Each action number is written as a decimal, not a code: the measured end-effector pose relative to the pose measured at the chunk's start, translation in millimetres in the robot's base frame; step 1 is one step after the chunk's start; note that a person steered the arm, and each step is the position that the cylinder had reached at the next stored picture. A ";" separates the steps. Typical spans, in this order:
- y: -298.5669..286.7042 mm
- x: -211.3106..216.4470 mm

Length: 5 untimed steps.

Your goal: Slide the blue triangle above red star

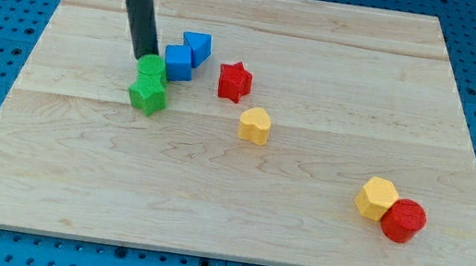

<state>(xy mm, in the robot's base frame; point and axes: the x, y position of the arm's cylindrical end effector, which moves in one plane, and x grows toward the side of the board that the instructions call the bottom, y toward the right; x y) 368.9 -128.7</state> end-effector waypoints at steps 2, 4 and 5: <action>19.5 38.8; 0.1 -29.1; 46.1 -45.8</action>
<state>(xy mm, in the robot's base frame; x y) 323.1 -82.6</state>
